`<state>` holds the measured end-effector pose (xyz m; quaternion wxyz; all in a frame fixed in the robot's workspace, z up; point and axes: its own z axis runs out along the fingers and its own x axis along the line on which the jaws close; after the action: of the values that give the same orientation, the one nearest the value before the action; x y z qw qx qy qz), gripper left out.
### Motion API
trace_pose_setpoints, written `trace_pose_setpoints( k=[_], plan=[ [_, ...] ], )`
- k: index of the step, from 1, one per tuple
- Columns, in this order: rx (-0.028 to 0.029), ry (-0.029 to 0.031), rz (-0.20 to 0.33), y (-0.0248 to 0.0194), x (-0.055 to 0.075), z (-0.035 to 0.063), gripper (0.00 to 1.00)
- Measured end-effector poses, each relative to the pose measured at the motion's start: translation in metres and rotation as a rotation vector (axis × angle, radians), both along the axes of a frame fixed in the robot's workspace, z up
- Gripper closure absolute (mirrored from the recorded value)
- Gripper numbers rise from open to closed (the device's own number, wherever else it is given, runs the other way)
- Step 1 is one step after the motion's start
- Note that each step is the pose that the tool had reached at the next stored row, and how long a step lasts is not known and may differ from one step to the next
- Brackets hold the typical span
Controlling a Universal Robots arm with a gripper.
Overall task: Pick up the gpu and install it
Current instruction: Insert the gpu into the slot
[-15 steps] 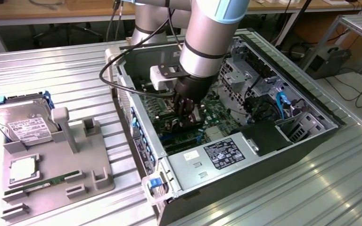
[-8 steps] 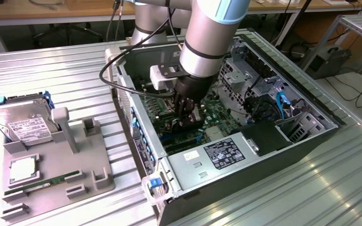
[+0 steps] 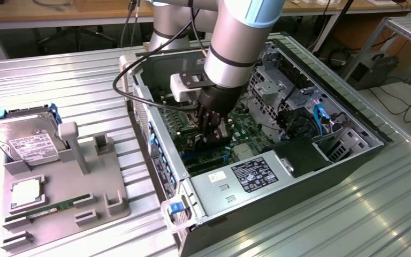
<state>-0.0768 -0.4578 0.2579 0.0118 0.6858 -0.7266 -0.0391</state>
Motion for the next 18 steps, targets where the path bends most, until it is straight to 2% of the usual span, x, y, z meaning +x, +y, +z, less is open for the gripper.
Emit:
trace_pose_setpoints(
  k=[10, 18],
  plan=[
    [0.0001, 0.0000, 0.021, 0.0016, -0.0001, 0.0002, 0.74],
    [-0.0001, 0.0000, 0.020, -0.0009, -0.0002, -0.0001, 0.74]
  ],
)
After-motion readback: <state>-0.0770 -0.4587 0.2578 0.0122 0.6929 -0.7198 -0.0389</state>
